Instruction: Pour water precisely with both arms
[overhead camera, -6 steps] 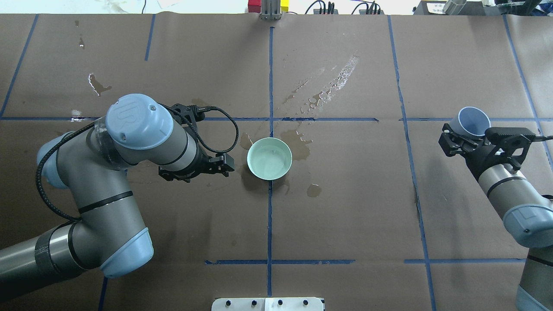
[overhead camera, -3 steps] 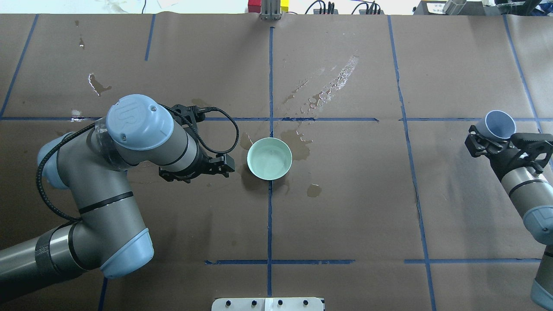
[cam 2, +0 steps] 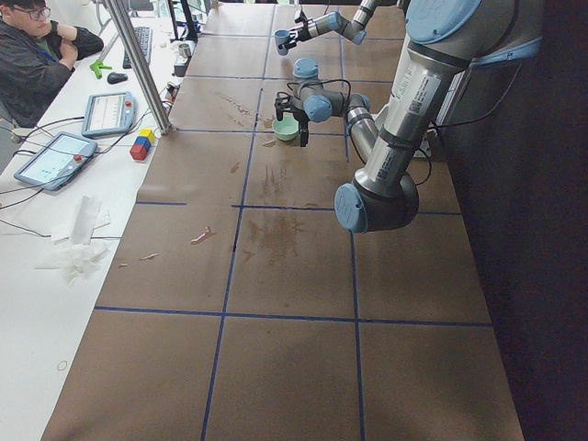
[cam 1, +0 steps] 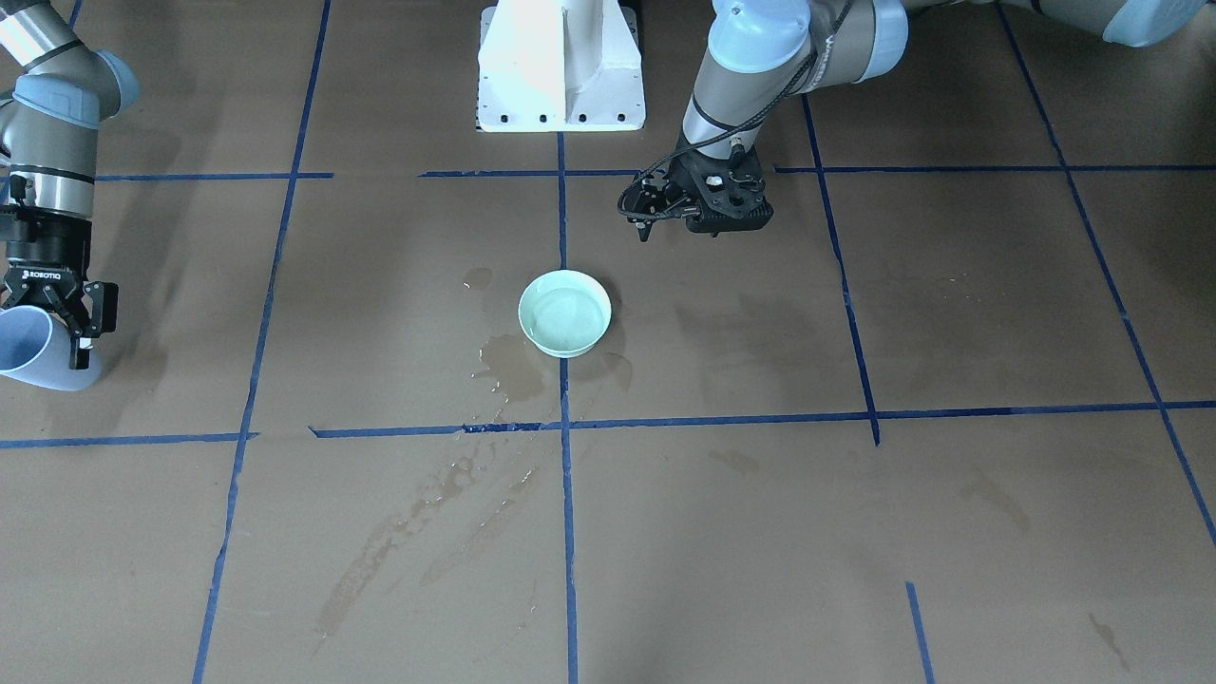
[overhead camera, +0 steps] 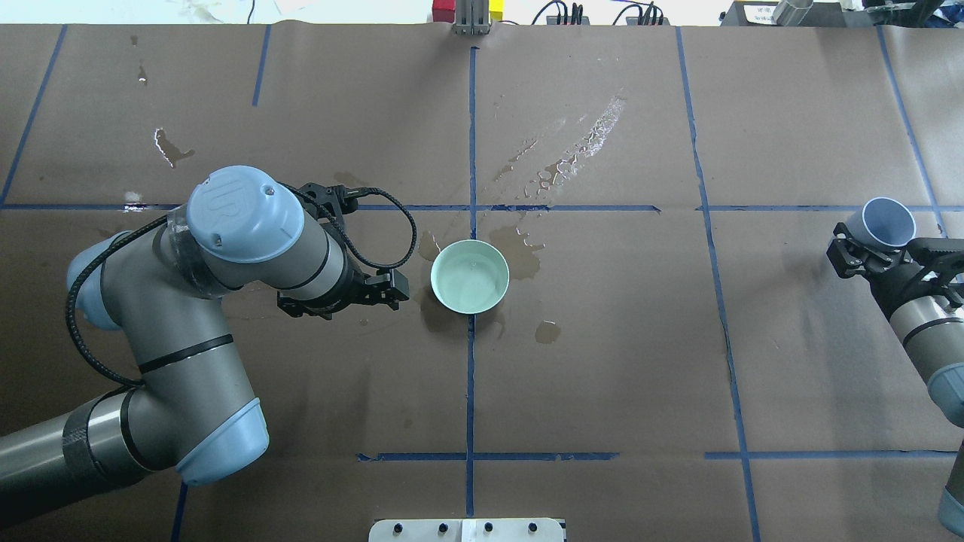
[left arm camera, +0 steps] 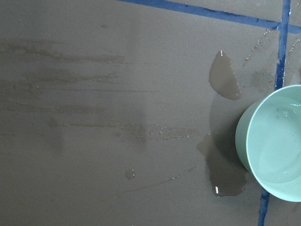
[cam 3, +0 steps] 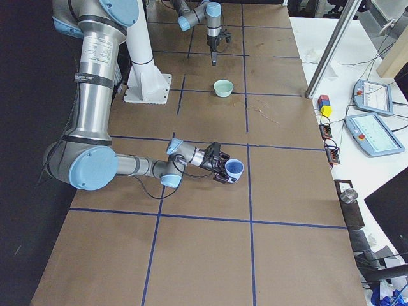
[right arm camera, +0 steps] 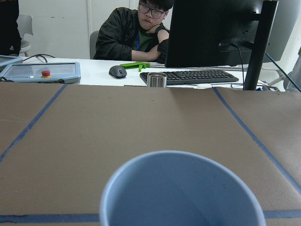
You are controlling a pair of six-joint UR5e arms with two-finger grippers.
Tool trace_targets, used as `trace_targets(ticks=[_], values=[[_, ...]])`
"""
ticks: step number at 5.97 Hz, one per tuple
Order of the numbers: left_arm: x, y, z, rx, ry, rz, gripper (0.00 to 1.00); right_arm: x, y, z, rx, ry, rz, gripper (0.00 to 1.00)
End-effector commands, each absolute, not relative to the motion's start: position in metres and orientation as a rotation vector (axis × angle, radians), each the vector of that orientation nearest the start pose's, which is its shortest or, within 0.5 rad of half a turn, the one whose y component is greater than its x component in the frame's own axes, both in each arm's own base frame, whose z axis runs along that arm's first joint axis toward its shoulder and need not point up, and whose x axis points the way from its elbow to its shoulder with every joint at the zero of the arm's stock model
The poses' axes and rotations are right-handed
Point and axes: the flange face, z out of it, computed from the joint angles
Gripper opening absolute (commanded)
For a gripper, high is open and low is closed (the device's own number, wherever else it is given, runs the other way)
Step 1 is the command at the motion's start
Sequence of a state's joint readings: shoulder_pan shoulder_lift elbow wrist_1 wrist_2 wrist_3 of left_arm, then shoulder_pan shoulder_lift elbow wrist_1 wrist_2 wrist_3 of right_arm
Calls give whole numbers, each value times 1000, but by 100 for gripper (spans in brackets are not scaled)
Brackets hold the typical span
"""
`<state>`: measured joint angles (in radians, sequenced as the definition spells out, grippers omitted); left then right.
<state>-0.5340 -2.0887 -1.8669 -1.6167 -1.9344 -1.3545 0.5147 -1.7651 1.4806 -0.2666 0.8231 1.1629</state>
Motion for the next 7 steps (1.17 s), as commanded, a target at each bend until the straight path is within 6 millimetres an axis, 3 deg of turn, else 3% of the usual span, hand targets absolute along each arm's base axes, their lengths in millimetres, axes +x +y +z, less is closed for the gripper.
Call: trace_targets(ticks=[1, 2, 4, 5, 7], values=[[482, -399, 235, -4, 919, -138, 100, -259, -376, 642, 1054, -566, 478, 7], [482, -399, 235, -4, 919, -138, 100, -259, -376, 642, 1054, -568, 479, 23], [483, -399, 235, -5, 918, -138, 100, -260, -376, 642, 1054, -566, 476, 68], [483, -399, 235, -5, 918, -138, 100, -260, -375, 642, 1052, -566, 475, 99], [483, -399, 235, -5, 918, -138, 100, -263, -374, 642, 1050, -570, 470, 100]])
